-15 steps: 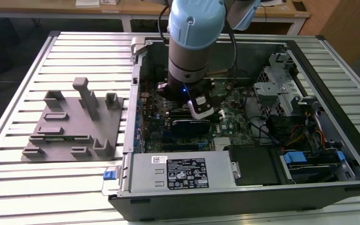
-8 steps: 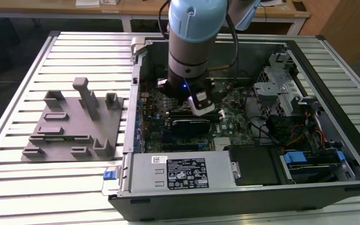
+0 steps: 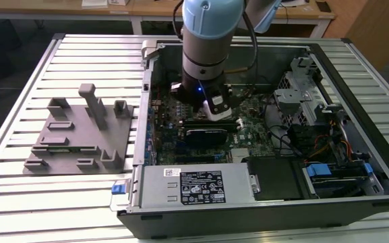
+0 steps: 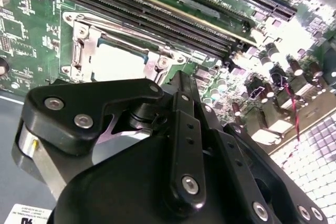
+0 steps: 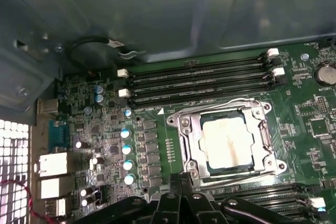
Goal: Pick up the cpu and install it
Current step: 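Install the second cpu locking lever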
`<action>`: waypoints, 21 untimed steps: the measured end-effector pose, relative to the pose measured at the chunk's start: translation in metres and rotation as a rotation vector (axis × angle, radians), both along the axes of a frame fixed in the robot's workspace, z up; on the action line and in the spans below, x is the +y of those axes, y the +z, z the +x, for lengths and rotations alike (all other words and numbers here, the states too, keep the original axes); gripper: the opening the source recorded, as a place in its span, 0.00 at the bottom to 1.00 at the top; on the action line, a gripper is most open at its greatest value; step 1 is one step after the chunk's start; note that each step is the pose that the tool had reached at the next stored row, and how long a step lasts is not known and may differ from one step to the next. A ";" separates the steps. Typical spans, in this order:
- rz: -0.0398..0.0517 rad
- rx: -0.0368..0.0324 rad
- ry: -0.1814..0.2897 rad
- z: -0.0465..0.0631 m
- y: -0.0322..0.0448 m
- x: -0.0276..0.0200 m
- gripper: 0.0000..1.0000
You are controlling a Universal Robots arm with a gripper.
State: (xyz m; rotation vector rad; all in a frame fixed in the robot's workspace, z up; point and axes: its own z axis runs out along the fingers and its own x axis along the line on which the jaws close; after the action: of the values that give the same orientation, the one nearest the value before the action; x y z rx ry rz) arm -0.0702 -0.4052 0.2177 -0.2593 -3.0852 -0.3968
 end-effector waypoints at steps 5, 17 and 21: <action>-0.0310 -0.0002 -0.010 0.003 0.0000 0.0056 0.11; -0.0779 -0.0004 -0.014 0.015 0.0000 0.0241 0.11; -0.0859 -0.0003 -0.015 0.021 0.0000 0.0296 0.11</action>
State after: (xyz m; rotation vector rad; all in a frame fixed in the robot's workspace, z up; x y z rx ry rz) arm -0.0490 -0.3756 0.2177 -0.2846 -3.1066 -0.2651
